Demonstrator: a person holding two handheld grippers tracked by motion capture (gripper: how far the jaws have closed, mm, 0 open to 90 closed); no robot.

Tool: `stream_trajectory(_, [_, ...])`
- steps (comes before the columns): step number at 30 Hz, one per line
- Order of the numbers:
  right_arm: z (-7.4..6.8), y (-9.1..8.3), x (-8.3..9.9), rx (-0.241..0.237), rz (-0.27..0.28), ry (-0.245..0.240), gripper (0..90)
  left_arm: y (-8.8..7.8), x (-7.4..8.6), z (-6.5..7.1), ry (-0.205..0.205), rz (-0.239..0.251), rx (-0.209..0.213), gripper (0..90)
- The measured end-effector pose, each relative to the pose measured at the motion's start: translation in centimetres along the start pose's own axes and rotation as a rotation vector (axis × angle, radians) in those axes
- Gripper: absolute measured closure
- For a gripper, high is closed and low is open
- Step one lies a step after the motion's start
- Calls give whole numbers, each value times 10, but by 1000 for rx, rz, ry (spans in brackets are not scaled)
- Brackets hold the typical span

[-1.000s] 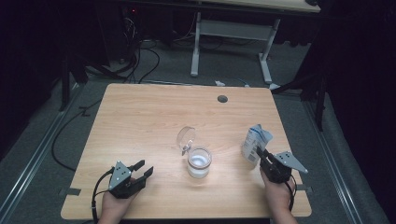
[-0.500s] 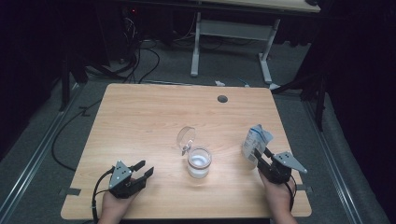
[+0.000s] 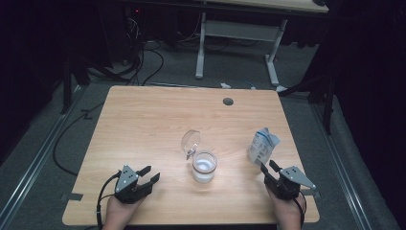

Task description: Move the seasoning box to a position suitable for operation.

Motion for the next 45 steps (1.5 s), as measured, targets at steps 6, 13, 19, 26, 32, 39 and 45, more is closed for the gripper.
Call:
stream_trajectory(6, [-6,-1,6,-20,-7,2,620,1,0,1,-5,-13,0,531])
stream_trajectory(13, [-20,8,7,-72,-28,-16,637,4,0,0,-10,-27,-10,497])
stream_trajectory(19, [-38,28,4,-123,-80,-74,647,4,0,3,-1,-30,-18,536])
stream_trajectory(26, [-54,46,-1,-168,-100,-109,669,5,-1,4,-27,-30,-13,508])
stream_trajectory(32, [-63,63,-11,-210,-119,-80,722,10,-2,8,-58,-46,-20,537])
stream_trajectory(39, [-71,76,-25,-230,-106,-98,755,15,-9,21,-38,-52,-46,548])
stream_trajectory(45, [-73,77,-23,-256,-98,-107,817,23,-22,31,-48,-70,-51,587])
Point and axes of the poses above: each handheld gripper's, and its own axes: y roughly forward along the jaws, x roughly out of its underside, z roughly to its right, the point moved 3 cm from there along y, roughly forward along the jaws, and after that the axes turned 14 degrees about -x, right-handed, at the moved point
